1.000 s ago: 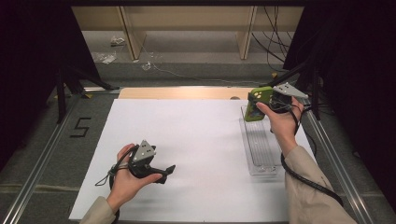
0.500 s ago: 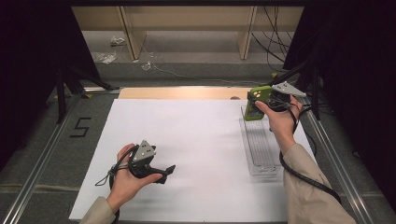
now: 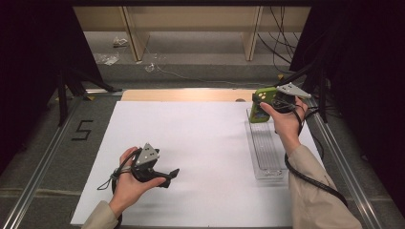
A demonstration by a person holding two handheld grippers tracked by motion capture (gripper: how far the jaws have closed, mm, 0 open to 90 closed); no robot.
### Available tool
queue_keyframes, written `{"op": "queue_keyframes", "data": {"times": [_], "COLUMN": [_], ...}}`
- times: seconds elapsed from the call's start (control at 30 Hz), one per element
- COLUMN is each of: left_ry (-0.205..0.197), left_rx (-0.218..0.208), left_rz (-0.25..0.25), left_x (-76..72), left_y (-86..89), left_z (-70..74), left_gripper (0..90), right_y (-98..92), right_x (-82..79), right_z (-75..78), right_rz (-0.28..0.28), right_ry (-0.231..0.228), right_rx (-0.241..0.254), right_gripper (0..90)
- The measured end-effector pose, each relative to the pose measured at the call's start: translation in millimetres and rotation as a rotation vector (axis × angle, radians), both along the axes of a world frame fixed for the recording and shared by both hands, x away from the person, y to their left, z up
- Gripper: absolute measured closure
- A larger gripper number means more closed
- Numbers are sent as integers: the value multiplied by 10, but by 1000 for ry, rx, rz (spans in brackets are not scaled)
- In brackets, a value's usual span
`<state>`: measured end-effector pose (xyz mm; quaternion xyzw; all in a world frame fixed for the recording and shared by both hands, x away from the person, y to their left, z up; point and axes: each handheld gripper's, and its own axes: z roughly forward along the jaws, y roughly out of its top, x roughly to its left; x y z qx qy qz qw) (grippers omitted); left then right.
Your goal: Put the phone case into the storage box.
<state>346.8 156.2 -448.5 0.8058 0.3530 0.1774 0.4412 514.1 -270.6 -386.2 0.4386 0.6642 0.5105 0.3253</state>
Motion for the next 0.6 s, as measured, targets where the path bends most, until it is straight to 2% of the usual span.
{"op": "queue_keyframes", "data": {"times": [0.6], "left_ry": [2], "left_rx": [0], "left_rz": [0], "left_x": [2], "left_y": [0], "left_z": [-2], "left_gripper": [0], "right_y": [-11], "right_x": [67], "right_z": [-36], "right_rz": [-17], "right_ry": [13], "right_rx": [-10], "right_gripper": [179]}}
